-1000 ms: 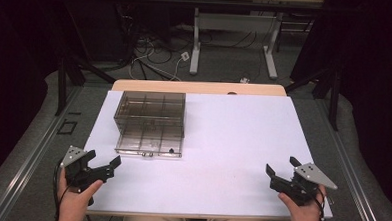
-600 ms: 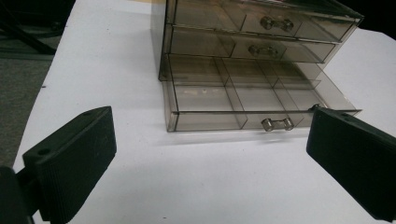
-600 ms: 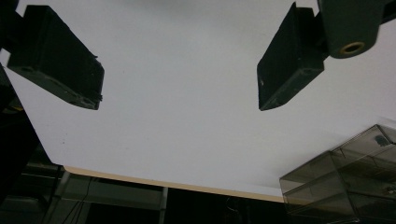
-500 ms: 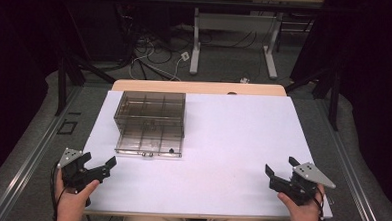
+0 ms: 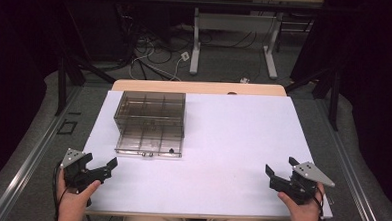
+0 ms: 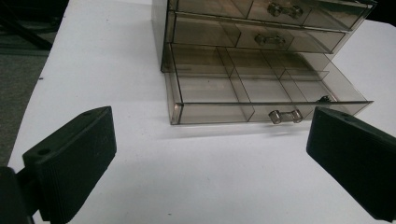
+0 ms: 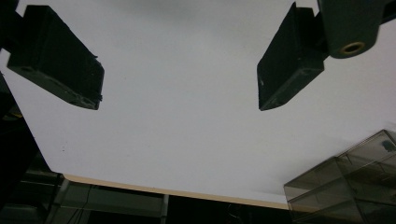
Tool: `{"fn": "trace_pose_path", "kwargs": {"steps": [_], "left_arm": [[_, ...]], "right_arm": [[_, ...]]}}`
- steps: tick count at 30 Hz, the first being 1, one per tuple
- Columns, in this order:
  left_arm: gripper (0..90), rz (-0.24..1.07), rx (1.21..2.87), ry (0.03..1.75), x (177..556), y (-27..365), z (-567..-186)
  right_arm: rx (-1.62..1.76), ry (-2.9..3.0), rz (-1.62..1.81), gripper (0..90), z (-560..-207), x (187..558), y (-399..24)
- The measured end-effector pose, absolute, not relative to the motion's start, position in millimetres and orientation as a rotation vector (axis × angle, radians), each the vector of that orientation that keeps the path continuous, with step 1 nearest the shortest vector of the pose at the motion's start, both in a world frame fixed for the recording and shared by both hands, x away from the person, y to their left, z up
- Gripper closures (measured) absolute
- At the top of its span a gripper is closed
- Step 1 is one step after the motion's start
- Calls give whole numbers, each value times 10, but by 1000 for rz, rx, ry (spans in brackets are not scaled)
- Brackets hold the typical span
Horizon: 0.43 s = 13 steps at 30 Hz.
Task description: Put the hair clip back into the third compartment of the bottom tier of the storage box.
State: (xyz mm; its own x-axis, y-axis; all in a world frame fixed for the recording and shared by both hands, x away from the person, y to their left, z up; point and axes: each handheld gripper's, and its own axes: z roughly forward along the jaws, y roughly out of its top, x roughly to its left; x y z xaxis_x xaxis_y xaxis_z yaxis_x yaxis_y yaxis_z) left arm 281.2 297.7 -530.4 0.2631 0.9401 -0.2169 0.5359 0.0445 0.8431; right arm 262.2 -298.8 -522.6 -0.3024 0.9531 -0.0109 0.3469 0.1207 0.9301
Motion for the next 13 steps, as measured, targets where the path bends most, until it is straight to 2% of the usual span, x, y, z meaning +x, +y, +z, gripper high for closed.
{"fn": "trace_pose_path", "kwargs": {"steps": [13], "left_arm": [[15,555,1614,1408,2814,2993,-5307]], "right_arm": [[1285,1757,1165,144,-5241,2639,-3011]]}}
